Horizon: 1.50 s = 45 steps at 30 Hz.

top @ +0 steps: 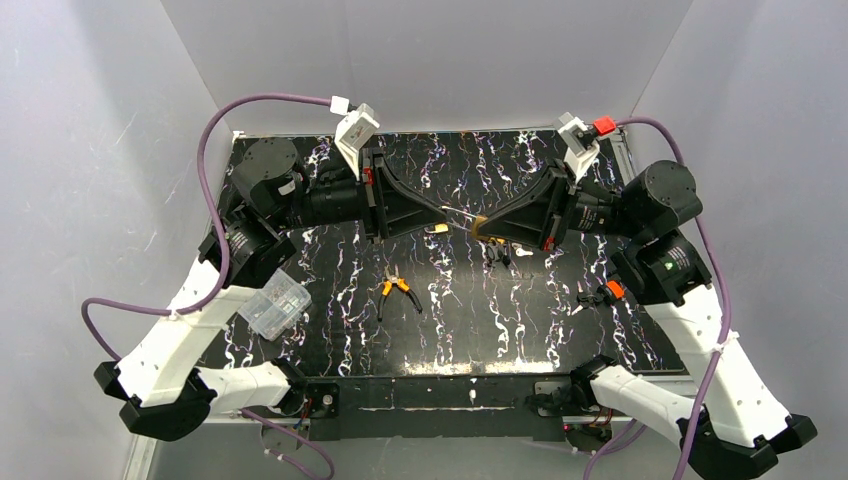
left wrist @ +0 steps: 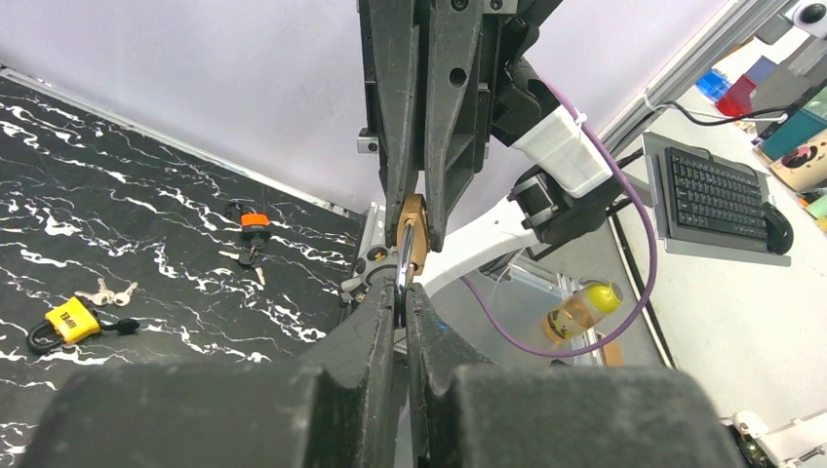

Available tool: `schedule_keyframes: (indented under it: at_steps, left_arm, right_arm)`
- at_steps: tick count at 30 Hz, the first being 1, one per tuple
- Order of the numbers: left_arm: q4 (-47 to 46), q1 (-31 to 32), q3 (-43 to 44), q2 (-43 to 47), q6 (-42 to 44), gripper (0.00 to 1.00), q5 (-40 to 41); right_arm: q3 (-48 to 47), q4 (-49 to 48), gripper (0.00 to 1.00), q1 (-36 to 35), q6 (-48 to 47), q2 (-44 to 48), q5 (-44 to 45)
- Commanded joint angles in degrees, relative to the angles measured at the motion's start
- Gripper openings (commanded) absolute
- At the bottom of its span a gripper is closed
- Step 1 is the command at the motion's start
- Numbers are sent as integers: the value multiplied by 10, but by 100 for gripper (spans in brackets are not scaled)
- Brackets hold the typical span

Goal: Lock with the key
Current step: Lock the lock.

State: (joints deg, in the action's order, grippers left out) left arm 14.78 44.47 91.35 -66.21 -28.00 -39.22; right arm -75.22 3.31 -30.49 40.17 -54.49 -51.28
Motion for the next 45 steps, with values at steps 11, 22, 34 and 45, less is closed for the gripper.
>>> schedule_keyframes:
  at_steps: [11, 22, 34, 45]
  left_arm:
    - [-5, 21, -3, -30, -15, 0, -24]
    - [3, 67, -5, -58, -5, 0, -11]
    - [204, 83, 58, -88, 50, 14, 243]
    - [287, -28, -13, -75, -36, 98, 362]
  right_arm:
    - [-5, -24, 1, -12, -1, -13, 59]
    - [-18, -40, 1, -19, 25, -34, 83]
    - [-9, 90, 1, -10, -39, -38, 198]
    - [168, 138, 1, 54, -15, -20, 318]
